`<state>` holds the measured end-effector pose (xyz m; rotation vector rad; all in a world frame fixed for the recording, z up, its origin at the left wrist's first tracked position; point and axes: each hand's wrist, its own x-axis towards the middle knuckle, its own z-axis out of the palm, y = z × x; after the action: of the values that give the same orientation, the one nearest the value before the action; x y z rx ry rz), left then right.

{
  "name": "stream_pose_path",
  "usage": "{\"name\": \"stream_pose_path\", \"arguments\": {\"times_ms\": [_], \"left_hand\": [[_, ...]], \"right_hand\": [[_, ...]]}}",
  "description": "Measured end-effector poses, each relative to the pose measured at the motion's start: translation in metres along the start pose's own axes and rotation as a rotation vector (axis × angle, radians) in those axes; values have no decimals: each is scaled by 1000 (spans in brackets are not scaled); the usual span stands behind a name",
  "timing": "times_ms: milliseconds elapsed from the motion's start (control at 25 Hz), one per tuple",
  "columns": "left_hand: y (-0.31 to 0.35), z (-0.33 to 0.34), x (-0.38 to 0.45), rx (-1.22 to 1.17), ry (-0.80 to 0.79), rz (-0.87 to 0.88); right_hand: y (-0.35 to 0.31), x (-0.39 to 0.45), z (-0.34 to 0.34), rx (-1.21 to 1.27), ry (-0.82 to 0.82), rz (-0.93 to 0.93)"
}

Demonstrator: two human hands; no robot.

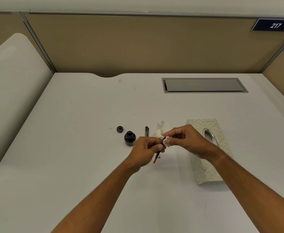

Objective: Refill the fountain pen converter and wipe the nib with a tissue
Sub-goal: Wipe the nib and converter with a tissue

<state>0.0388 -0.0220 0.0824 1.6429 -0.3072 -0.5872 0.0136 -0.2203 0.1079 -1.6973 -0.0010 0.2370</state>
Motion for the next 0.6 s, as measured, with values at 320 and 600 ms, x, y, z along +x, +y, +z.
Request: {"name": "stream_pose_path", "arguments": {"times_ms": [320,600], "left_hand": [[0,8,-1,17,194,57],[4,4,-2,-15,-13,-13]], "right_hand": [[4,1,3,41,15,-14],[6,-1,3,86,8,-23]]}}
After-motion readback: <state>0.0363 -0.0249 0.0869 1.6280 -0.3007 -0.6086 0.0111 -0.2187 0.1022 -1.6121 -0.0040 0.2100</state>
